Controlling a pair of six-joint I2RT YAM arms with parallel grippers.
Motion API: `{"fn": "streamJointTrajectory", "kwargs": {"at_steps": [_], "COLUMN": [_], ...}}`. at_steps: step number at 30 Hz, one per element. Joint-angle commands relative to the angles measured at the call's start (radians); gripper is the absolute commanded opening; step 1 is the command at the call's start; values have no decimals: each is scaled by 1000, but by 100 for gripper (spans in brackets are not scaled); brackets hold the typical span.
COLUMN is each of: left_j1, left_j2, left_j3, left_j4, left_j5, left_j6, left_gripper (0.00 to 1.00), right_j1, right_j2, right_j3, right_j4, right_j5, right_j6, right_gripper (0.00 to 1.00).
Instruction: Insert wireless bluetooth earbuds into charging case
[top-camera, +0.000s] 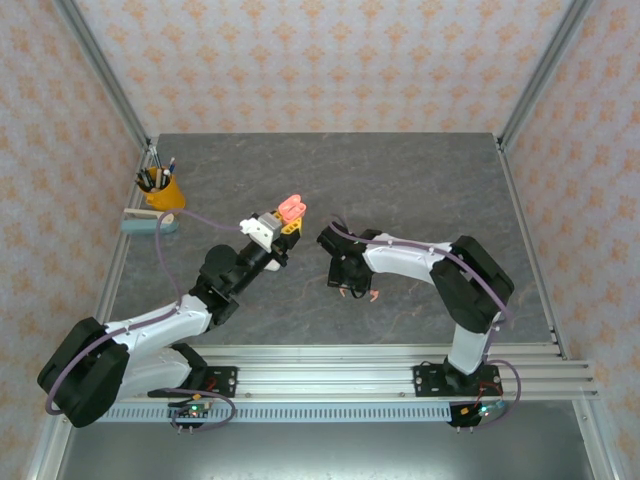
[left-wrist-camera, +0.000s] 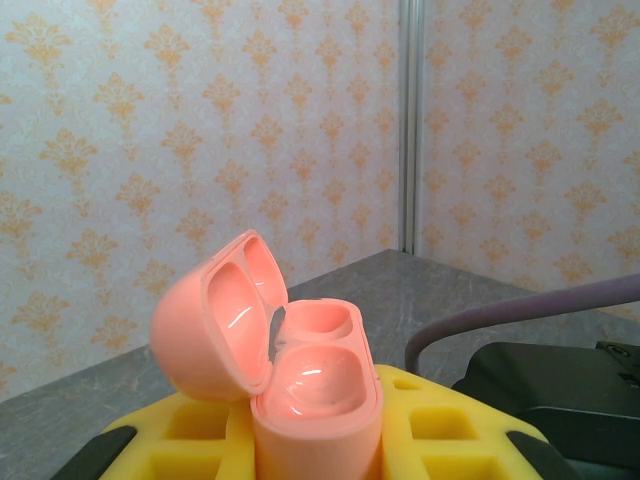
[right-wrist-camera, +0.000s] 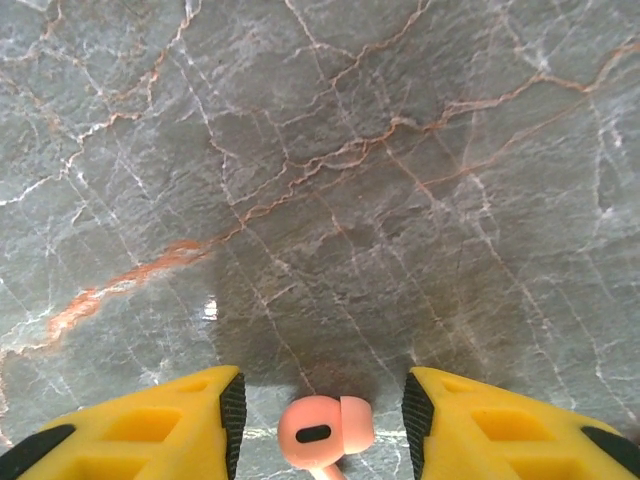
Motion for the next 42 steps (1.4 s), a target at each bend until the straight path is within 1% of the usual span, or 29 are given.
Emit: {"fn": "streamJointTrajectory", "kwargs": {"at_steps": [1, 7, 19, 25, 42], "left_j1": [-10, -10, -10, -10, -10], "left_j2": [-15, -12, -12, -9, -2], "left_j3": [32, 34, 32, 34, 35], "left_j4": [21, 21, 21, 21, 21], "left_j5": [10, 9, 9, 9, 10], "left_j6": [-2, -5, -8, -8, -14], "left_gripper": [0, 0, 0, 0, 0], "right_j1": [10, 27, 37, 38, 59], "right_j2": [18, 39, 63, 58, 65], "right_j3": [0, 28, 51, 53, 77], "right_j4": [-38, -75, -106, -114, -135], "right_j5": [21, 41, 48, 29, 44], "right_j6": [11, 7, 22, 42, 44], "right_gripper": [47, 47, 42, 42, 41]}}
